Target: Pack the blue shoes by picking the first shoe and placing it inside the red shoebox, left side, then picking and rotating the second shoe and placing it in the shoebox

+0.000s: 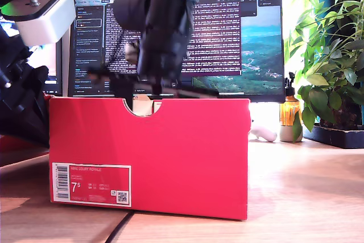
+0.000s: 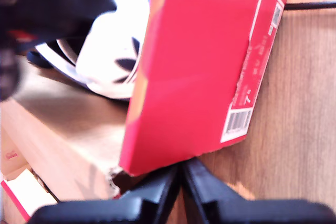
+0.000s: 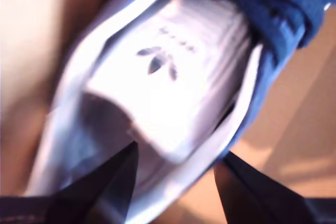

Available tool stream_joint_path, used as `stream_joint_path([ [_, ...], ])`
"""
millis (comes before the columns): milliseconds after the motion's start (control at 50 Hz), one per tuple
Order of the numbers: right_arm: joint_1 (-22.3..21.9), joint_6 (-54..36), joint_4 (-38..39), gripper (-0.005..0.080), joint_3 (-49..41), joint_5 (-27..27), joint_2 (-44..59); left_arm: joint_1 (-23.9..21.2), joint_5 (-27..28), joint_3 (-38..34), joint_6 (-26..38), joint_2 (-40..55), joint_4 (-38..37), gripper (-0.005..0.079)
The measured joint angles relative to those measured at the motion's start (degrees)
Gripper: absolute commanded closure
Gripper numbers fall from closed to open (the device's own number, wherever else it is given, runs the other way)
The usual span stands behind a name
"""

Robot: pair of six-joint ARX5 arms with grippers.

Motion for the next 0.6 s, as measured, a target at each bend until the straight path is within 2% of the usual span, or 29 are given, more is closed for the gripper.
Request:
stream_joint_path([
  [180,0.0,0.6,-6.4,0.0317,6.2,0.1,0.0,0.0,0.0,0.0,0.0,0.0,0.0,0.0761],
  [460,-0.4,1.1,-20.4,0.0318,13.9,4.0,0.0,0.0,0.0,0.0,0.0,0.0,0.0,0.0761],
  [600,-1.2,1.0,-20.8,0.0318,17.0,3.9,0.0,0.0,0.0,0.0,0.0,0.0,0.0,0.0761],
])
